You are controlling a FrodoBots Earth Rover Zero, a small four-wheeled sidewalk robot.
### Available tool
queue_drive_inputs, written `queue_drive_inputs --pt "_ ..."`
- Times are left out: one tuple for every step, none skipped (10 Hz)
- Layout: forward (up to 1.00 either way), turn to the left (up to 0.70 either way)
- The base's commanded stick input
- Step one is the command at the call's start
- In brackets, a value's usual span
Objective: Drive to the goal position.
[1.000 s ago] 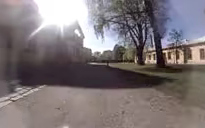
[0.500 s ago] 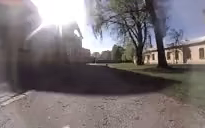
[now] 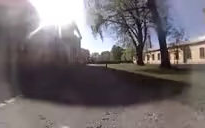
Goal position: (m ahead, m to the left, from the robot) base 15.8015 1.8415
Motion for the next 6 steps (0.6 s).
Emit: queue_drive_inputs --pt "1.0 0.0" --pt "1.0 0.0" --pt "1.0 0.0" --pt "1.0 0.0" --pt "1.0 0.0" --pt "1.0 0.0"
